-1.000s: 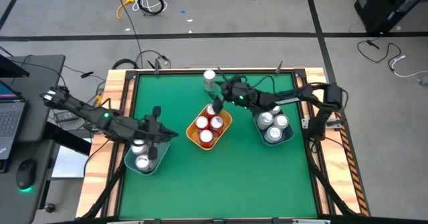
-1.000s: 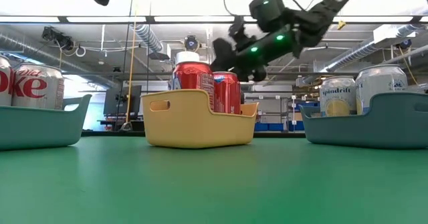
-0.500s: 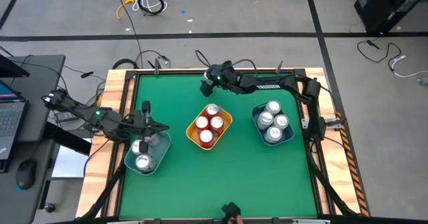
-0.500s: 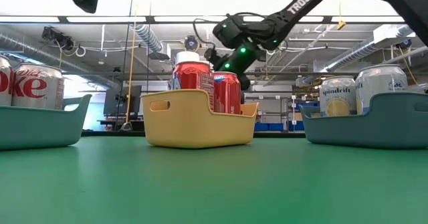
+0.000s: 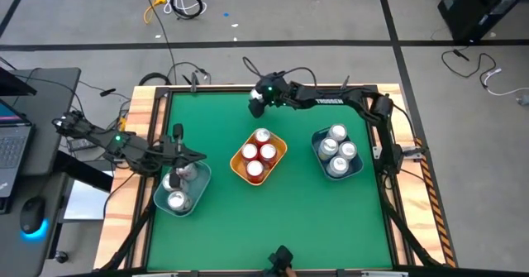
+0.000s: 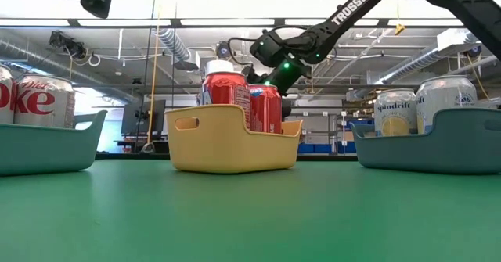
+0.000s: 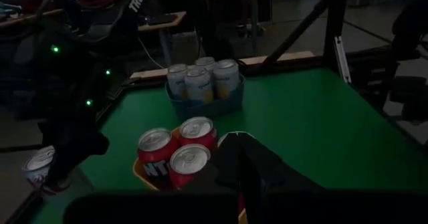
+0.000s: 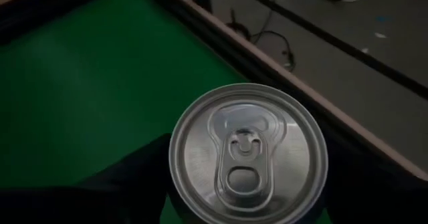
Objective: Sort soda cans
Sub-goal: Put the white soda can into the green bin
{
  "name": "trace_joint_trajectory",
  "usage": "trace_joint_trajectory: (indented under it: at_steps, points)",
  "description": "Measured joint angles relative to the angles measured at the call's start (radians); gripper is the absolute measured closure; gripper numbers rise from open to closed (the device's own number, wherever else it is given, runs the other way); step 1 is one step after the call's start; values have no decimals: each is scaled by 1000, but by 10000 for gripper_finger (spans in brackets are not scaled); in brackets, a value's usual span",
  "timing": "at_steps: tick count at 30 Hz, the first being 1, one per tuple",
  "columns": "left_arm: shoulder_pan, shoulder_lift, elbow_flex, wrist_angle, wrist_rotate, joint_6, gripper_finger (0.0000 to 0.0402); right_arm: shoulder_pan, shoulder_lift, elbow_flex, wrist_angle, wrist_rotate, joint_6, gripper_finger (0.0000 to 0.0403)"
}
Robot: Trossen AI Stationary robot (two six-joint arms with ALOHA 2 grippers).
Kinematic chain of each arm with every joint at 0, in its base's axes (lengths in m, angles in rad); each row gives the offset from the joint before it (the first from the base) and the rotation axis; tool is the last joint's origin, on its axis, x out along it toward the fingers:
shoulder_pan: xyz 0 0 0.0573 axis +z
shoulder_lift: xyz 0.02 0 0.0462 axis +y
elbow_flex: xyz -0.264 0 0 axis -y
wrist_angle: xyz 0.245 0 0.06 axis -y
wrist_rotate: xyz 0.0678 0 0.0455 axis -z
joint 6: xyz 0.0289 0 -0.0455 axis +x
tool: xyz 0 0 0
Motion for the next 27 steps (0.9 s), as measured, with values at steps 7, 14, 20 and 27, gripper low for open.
trace_joint_trajectory:
  at_steps: [7,14,20,27]
  points:
    - [0,1,0,24,-82,-39,398,27,-20,-3,-10,-41,-21,108]
    - [0,1,0,117,-141,-31,398,132,-178,-2,-11,-55,-38,108]
    - [0,1,0,193,-204,18,398,337,-265,-2,20,-59,-46,108]
    - [0,-2,0,334,-269,107,398,533,-246,5,208,-63,-25,108]
